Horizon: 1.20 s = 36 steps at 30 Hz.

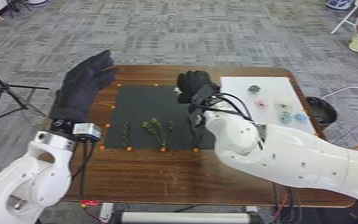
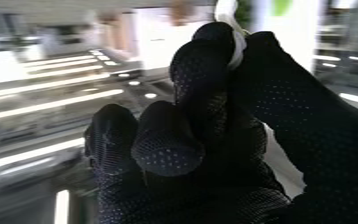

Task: Arrange flowers

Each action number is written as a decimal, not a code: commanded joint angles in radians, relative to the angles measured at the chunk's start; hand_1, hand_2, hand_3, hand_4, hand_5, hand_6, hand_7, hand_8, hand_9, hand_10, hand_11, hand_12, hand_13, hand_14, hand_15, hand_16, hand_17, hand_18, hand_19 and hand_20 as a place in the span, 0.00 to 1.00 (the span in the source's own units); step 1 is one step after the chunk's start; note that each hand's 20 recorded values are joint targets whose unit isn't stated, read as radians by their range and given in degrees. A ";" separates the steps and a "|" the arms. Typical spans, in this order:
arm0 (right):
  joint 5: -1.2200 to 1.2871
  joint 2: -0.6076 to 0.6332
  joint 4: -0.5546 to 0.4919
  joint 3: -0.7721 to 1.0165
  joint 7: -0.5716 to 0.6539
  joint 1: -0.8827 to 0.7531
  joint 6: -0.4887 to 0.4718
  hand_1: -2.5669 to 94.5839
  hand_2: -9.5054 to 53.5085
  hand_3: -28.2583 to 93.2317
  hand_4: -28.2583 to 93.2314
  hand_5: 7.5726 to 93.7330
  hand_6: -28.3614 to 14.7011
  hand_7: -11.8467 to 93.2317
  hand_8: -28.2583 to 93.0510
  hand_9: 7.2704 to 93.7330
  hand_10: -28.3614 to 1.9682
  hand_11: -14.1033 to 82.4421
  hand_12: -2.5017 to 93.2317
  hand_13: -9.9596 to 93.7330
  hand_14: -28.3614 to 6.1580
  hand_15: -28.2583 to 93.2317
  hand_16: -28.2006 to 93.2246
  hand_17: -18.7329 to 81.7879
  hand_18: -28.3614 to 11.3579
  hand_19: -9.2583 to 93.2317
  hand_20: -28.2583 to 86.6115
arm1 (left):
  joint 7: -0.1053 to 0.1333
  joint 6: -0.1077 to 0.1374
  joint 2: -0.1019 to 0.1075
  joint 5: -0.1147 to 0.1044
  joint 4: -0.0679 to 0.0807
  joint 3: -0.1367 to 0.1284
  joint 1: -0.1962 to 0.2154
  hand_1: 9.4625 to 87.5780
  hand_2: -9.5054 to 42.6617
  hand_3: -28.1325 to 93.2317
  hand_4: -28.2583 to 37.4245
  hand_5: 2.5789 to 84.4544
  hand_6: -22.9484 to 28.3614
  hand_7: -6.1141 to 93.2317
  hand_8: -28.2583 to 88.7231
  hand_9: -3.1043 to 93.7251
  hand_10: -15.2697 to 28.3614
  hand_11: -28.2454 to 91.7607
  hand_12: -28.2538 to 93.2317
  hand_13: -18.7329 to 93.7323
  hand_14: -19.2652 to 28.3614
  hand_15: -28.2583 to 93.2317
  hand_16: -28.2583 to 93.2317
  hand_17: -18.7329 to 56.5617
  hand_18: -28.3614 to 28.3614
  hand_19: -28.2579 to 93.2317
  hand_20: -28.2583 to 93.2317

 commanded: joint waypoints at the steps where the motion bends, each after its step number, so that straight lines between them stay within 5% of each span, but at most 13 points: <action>1: 0.011 -0.212 0.053 -0.058 -0.104 0.011 -0.052 0.50 0.00 0.90 0.10 0.78 0.63 0.55 0.28 0.87 0.64 0.53 0.55 0.80 0.59 0.89 0.55 0.61 0.21 1.00 0.81 | 0.032 -0.005 0.012 -0.001 0.024 0.068 -0.146 0.20 0.15 0.79 0.05 0.37 0.51 0.22 0.18 0.29 0.63 0.40 0.40 0.35 0.70 0.45 0.29 0.12 0.85 0.54 0.34; 13: 0.005 -0.366 0.206 -0.225 -0.117 0.114 -0.027 0.51 0.00 0.89 0.06 0.81 0.65 0.50 0.25 0.91 0.69 0.44 0.53 0.80 0.59 0.89 0.55 0.61 0.21 1.00 0.81 | 0.076 0.001 0.005 -0.001 0.033 0.143 -0.234 0.19 0.15 0.79 0.06 0.37 0.51 0.22 0.18 0.29 0.62 0.40 0.39 0.35 0.70 0.45 0.28 0.12 0.85 0.54 0.34; 18: 0.007 -0.382 0.234 -0.255 -0.120 0.136 0.011 0.51 0.00 0.90 0.05 0.81 0.67 0.49 0.25 0.91 0.70 0.42 0.54 0.79 0.59 0.89 0.55 0.61 0.21 1.00 0.81 | 0.079 0.002 -0.001 0.007 0.027 0.146 -0.237 0.20 0.15 0.79 0.05 0.37 0.51 0.22 0.18 0.29 0.62 0.40 0.39 0.35 0.70 0.45 0.28 0.12 0.85 0.54 0.34; 30: -0.020 -0.446 0.295 -0.279 -0.119 0.127 0.043 0.54 0.00 0.87 0.00 0.83 0.71 0.44 0.23 0.94 0.71 0.33 0.51 0.79 0.61 0.89 0.55 0.60 0.22 1.00 0.80 | 0.084 -0.014 -0.038 0.010 0.056 0.221 -0.322 0.20 0.15 0.78 0.05 0.37 0.51 0.22 0.18 0.29 0.62 0.39 0.39 0.35 0.70 0.45 0.28 0.12 0.85 0.54 0.34; 36: -0.033 -0.461 0.300 -0.287 -0.106 0.123 0.068 0.54 0.00 0.88 0.00 0.82 0.72 0.44 0.23 0.94 0.71 0.32 0.52 0.79 0.61 0.89 0.55 0.60 0.23 1.00 0.80 | 0.085 -0.025 -0.049 0.012 0.064 0.231 -0.334 0.20 0.16 0.78 0.06 0.37 0.51 0.22 0.18 0.29 0.62 0.39 0.39 0.35 0.70 0.45 0.28 0.12 0.85 0.54 0.34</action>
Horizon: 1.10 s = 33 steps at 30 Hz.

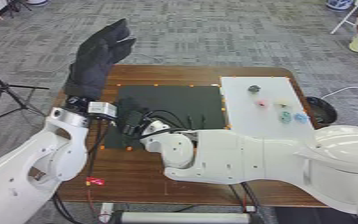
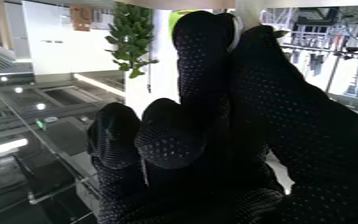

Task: Arrange flowers

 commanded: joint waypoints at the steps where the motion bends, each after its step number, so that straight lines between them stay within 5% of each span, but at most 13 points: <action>1: -0.029 -0.036 0.002 -0.001 0.010 -0.002 0.038 0.54 0.00 0.88 0.00 0.82 0.72 0.44 0.23 0.94 0.71 0.32 0.52 0.79 0.61 0.89 0.55 0.60 0.23 1.00 0.80 | 0.010 -0.028 -0.035 0.009 0.009 0.005 -0.024 0.20 0.16 0.78 0.06 0.37 0.51 0.22 0.18 0.29 0.62 0.39 0.39 0.35 0.70 0.45 0.28 0.12 0.85 0.54 0.33; 11: -0.038 -0.050 -0.009 0.020 0.006 -0.028 0.012 0.51 0.00 0.87 0.00 0.79 0.72 0.46 0.24 0.91 0.71 0.34 0.50 0.78 0.60 0.89 0.55 0.59 0.22 1.00 0.80 | 0.019 -0.025 -0.033 0.007 -0.010 -0.019 0.012 0.20 0.16 0.78 0.06 0.37 0.51 0.22 0.18 0.29 0.63 0.39 0.39 0.35 0.70 0.45 0.28 0.12 0.85 0.54 0.33; 22: -0.037 -0.036 -0.021 0.036 0.048 -0.039 -0.043 0.39 0.00 0.89 0.00 0.67 0.68 0.39 0.20 0.74 0.63 0.50 0.33 0.73 0.58 0.90 0.54 0.55 0.23 1.00 0.78 | 0.021 -0.039 -0.036 0.006 -0.005 -0.017 0.009 0.20 0.16 0.78 0.06 0.37 0.51 0.21 0.18 0.29 0.62 0.39 0.39 0.35 0.71 0.45 0.28 0.12 0.85 0.54 0.33; 25: -0.042 -0.035 -0.021 0.044 0.052 -0.047 -0.053 0.37 0.00 0.90 0.00 0.67 0.68 0.39 0.13 0.73 0.62 0.51 0.32 0.73 0.58 0.90 0.54 0.55 0.23 1.00 0.77 | 0.023 -0.039 -0.037 0.005 -0.006 -0.018 0.011 0.20 0.16 0.78 0.06 0.37 0.51 0.21 0.18 0.29 0.62 0.39 0.39 0.35 0.71 0.45 0.28 0.12 0.85 0.54 0.33; 33: -0.050 0.001 -0.066 0.063 0.091 -0.046 -0.120 0.37 0.00 0.92 0.00 0.62 0.68 0.41 0.12 0.70 0.59 0.56 0.35 0.72 0.56 0.91 0.55 0.55 0.23 1.00 0.77 | 0.016 -0.057 -0.044 0.008 0.001 -0.023 0.009 0.20 0.16 0.78 0.06 0.37 0.51 0.21 0.18 0.29 0.62 0.39 0.39 0.35 0.70 0.45 0.29 0.12 0.85 0.54 0.33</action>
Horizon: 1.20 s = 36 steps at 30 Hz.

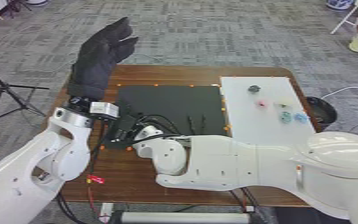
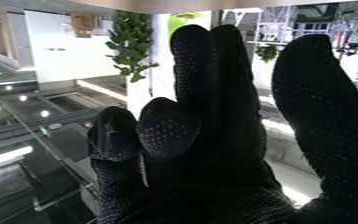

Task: Arrange flowers

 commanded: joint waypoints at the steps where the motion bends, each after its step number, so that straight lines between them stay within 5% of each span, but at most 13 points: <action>1: -0.024 0.042 -0.059 0.030 0.047 0.002 -0.076 0.38 0.00 0.92 0.00 0.60 0.67 0.41 0.12 0.67 0.58 0.59 0.37 0.71 0.56 0.91 0.55 0.54 0.23 1.00 0.77 | 0.015 -0.019 -0.012 0.002 -0.005 -0.014 0.009 0.20 0.16 0.78 0.06 0.37 0.51 0.22 0.18 0.29 0.62 0.39 0.39 0.35 0.70 0.45 0.28 0.12 0.85 0.54 0.33; 7: 0.029 0.210 -0.109 0.201 0.041 -0.055 -0.092 0.34 0.01 0.92 0.00 0.52 0.62 0.40 0.12 0.55 0.52 0.61 0.37 0.66 0.52 0.91 0.55 0.52 0.21 1.00 0.76 | 0.009 -0.010 -0.035 0.003 -0.021 -0.076 0.089 0.20 0.16 0.78 0.06 0.37 0.51 0.21 0.18 0.29 0.62 0.40 0.39 0.35 0.70 0.45 0.28 0.12 0.85 0.54 0.33; 13: 0.047 0.483 -0.254 0.400 0.102 -0.164 -0.090 0.31 0.00 0.91 0.00 0.44 0.55 0.39 0.13 0.45 0.48 0.52 0.30 0.57 0.46 0.88 0.47 0.46 0.19 0.95 0.72 | -0.057 -0.018 -0.085 0.011 -0.039 -0.135 0.211 0.20 0.16 0.79 0.06 0.37 0.51 0.22 0.18 0.29 0.62 0.40 0.39 0.35 0.70 0.45 0.28 0.12 0.85 0.54 0.33; 18: 0.020 0.709 -0.363 0.476 0.156 -0.251 -0.065 0.32 0.00 0.91 0.00 0.41 0.55 0.39 0.13 0.42 0.50 0.48 0.29 0.52 0.45 0.85 0.44 0.42 0.18 0.90 0.71 | -0.083 0.009 -0.115 0.009 -0.067 -0.182 0.326 0.20 0.16 0.78 0.06 0.37 0.51 0.22 0.18 0.29 0.62 0.40 0.39 0.35 0.70 0.45 0.28 0.12 0.85 0.54 0.33; 25: -0.076 0.923 -0.458 0.739 0.207 -0.560 -0.004 0.33 0.00 0.92 0.00 0.44 0.58 0.39 0.12 0.46 0.52 0.47 0.28 0.51 0.45 0.84 0.42 0.41 0.18 0.89 0.71 | -0.100 0.011 -0.128 0.015 -0.072 -0.190 0.363 0.20 0.16 0.78 0.06 0.37 0.51 0.22 0.18 0.29 0.62 0.40 0.39 0.35 0.71 0.45 0.28 0.12 0.85 0.54 0.33; 36: -0.106 0.954 -0.455 1.040 0.236 -0.863 -0.048 0.34 0.00 0.92 0.00 0.47 0.59 0.40 0.12 0.49 0.52 0.49 0.29 0.53 0.46 0.85 0.43 0.41 0.18 0.89 0.72 | -0.103 0.010 -0.137 0.016 -0.070 -0.191 0.363 0.20 0.16 0.78 0.06 0.37 0.51 0.22 0.18 0.29 0.62 0.40 0.39 0.35 0.70 0.45 0.28 0.12 0.85 0.54 0.34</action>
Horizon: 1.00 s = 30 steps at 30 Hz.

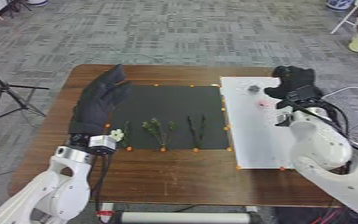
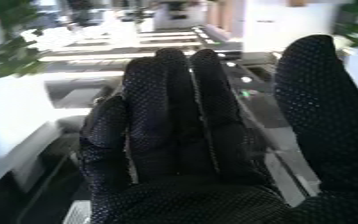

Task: Arrange flowers

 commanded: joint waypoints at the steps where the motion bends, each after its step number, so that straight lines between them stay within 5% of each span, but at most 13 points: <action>1: 0.002 0.024 0.036 0.080 0.040 -0.169 -0.018 0.34 0.00 0.92 0.00 0.47 0.59 0.40 0.12 0.49 0.52 0.49 0.29 0.53 0.46 0.85 0.43 0.41 0.18 0.89 0.72 | -0.007 0.007 -0.014 0.006 -0.002 -0.003 0.000 0.20 0.16 0.78 0.06 0.37 0.51 0.22 0.18 0.29 0.63 0.40 0.39 0.35 0.70 0.45 0.28 0.12 0.85 0.54 0.34; 22: 0.008 -0.025 0.146 -0.030 0.063 -0.081 -0.086 0.36 0.00 0.86 0.00 0.50 0.60 0.41 0.12 0.51 0.53 0.54 0.31 0.53 0.46 0.85 0.44 0.41 0.18 0.88 0.73 | -0.007 0.016 -0.014 0.007 -0.002 -0.006 0.001 0.20 0.16 0.79 0.06 0.37 0.51 0.22 0.18 0.29 0.62 0.40 0.39 0.35 0.70 0.45 0.28 0.12 0.85 0.54 0.34; 30: -0.054 -0.042 0.230 -0.197 0.079 0.039 -0.006 0.34 0.00 0.88 0.00 0.50 0.60 0.41 0.12 0.49 0.53 0.56 0.32 0.54 0.46 0.86 0.45 0.42 0.18 0.89 0.73 | -0.020 0.008 -0.017 0.011 0.002 -0.002 -0.005 0.20 0.16 0.78 0.06 0.37 0.51 0.22 0.18 0.29 0.63 0.40 0.39 0.35 0.71 0.45 0.28 0.12 0.85 0.54 0.34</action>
